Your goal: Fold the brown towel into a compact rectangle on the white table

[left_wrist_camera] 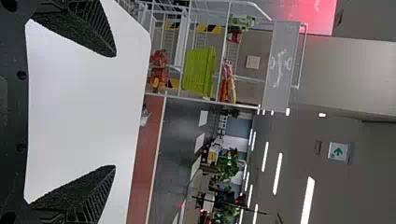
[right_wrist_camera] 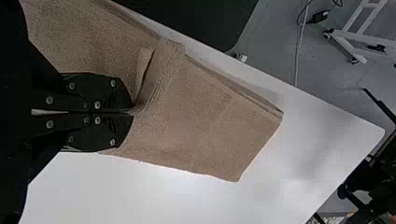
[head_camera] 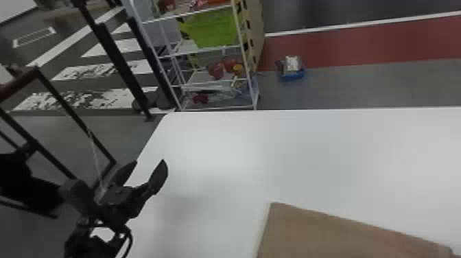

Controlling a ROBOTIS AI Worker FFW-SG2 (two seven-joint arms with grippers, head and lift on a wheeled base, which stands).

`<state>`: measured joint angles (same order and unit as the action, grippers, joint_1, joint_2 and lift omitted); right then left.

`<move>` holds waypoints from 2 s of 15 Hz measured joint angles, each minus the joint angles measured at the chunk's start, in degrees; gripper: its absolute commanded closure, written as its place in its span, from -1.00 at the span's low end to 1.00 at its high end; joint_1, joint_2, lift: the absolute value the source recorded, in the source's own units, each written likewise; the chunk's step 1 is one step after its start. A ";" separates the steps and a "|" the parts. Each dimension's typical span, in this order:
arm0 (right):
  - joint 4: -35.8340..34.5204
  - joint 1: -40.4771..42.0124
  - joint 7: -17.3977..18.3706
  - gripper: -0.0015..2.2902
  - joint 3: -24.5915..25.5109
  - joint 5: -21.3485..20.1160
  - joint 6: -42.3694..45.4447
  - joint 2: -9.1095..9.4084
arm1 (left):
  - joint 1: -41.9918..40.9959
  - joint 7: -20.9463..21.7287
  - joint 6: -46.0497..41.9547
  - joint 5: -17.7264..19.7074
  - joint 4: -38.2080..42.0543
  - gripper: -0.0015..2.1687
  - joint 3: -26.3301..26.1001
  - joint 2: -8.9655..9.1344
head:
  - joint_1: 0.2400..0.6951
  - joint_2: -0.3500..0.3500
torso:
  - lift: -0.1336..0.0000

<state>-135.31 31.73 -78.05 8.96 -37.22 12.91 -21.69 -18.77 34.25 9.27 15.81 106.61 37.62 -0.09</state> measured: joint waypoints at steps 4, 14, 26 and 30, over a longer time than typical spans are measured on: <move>-0.27 5.20 0.00 0.33 7.03 3.21 5.39 0.18 | -0.38 0.12 -0.01 0.06 -0.23 -0.98 0.11 0.00 | 1.00 1.00 | -0.84; 0.77 5.23 0.00 0.33 16.62 9.24 12.39 0.68 | -0.83 -0.92 0.02 -0.61 0.08 -0.98 -1.85 0.00 | 1.00 1.00 | -0.84; 6.90 4.63 0.00 0.33 19.74 11.33 18.60 0.37 | -0.42 -1.93 -0.07 -1.88 -1.49 -0.98 -3.44 0.00 | 1.00 0.83 | -0.84; 13.81 4.41 0.00 0.33 18.00 6.75 22.89 0.10 | 0.45 -2.25 -0.33 -2.70 -2.85 -0.98 -4.46 0.00 | 1.00 0.75 | -0.84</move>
<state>-121.50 36.14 -78.05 26.96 -30.47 35.80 -21.60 -18.32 32.00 8.94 13.11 103.76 33.16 -0.09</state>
